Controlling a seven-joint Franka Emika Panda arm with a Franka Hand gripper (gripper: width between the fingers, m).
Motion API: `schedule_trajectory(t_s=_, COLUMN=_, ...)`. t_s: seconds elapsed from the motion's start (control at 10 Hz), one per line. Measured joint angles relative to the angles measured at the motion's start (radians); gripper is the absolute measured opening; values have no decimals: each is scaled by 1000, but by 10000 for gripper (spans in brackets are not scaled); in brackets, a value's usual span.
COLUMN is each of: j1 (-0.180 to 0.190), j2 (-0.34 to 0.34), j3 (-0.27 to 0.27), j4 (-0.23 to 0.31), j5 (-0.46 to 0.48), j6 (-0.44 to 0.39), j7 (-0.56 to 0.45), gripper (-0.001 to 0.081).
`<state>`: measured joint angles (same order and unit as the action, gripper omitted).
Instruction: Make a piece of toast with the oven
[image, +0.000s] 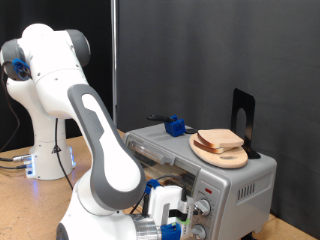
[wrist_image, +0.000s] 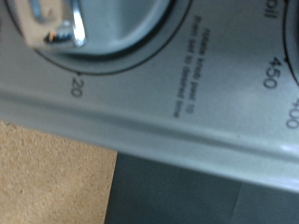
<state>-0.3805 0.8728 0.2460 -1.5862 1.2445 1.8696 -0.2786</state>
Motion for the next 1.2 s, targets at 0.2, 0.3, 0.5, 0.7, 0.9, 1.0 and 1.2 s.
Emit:
schedule_trajectory(t_s=0.2, j1=1, j2=17, j3=1, j4=25, j5=-1, j6=0, j7=-26, gripper=808)
schedule_trajectory(t_s=0.3, j1=2, j2=28, j3=1, j4=39, j5=-1, j6=0, j7=-36, gripper=808)
schedule_trajectory(t_s=0.5, j1=5, j2=49, j3=3, j4=72, j5=-1, j6=3, j7=-41, gripper=808)
schedule_trajectory(t_s=0.7, j1=10, j2=65, j3=3, j4=99, j5=-1, j6=5, j7=-38, gripper=806)
schedule_trajectory(t_s=0.9, j1=23, j2=77, j3=4, j4=114, j5=-1, j6=13, j7=-27, gripper=667)
schedule_trajectory(t_s=1.0, j1=26, j2=77, j3=4, j4=118, j5=-1, j6=14, j7=-17, gripper=492)
schedule_trajectory(t_s=1.2, j1=28, j2=77, j3=6, j4=124, j5=-1, j6=11, j7=7, gripper=308)
